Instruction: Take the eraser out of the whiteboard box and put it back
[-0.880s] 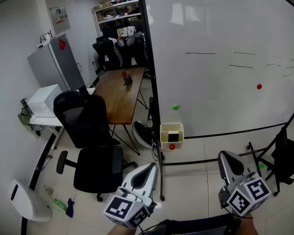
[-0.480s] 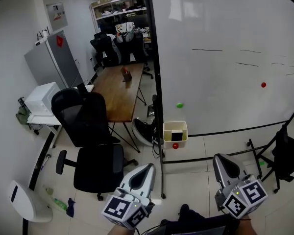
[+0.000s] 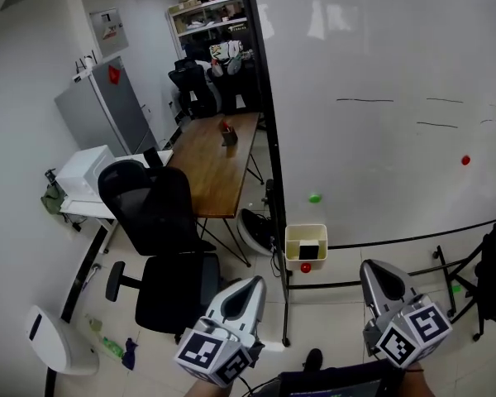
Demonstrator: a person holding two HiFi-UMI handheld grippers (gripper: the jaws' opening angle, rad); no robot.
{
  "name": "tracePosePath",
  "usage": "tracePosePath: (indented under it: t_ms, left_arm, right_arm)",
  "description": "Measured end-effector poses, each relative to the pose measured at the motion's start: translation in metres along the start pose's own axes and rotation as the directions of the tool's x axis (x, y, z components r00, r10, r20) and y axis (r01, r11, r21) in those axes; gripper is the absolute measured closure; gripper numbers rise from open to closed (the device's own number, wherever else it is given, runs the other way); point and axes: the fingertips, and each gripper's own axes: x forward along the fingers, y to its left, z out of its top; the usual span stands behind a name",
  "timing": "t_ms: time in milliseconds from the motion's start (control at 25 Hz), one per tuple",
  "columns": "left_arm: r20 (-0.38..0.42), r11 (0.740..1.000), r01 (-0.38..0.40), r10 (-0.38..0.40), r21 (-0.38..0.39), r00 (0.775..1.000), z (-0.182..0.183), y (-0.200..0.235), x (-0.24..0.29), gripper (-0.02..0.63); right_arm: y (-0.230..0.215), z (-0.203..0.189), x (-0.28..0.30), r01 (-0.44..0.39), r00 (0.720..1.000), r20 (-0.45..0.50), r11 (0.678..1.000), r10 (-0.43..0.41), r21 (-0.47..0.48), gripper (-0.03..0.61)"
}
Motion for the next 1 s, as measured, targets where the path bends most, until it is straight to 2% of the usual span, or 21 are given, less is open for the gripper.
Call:
tracePosePath:
  t_ms: [200, 560, 760, 1000]
  left_arm:
    - [0.009, 0.999, 0.009, -0.009, 0.033, 1.000, 0.013, 0.010, 0.039, 0.591]
    - [0.005, 0.998, -0.007, 0.007, 0.062, 1.000, 0.017, 0.042, 0.111, 0.591]
    - [-0.002, 0.999, 0.029, -0.029, 0.041, 1.000, 0.018, 0.084, 0.139, 0.591]
    - [-0.035, 0.995, 0.097, -0.097, 0.013, 0.995, 0.026, 0.159, 0.154, 0.591]
  right_arm:
    - [-0.019, 0.003, 0.030, -0.024, 1.000, -0.008, 1.000, 0.024, 0.012, 0.555]
    - [-0.067, 0.001, 0.085, -0.048, 0.999, -0.013, 0.998, 0.048, 0.039, 0.554]
    - [-0.081, 0.000, 0.132, 0.024, 1.000, -0.005, 0.999, -0.024, 0.036, 0.555]
    - [-0.055, -0.005, 0.192, 0.097, 0.995, -0.001, 0.995, -0.097, 0.020, 0.554]
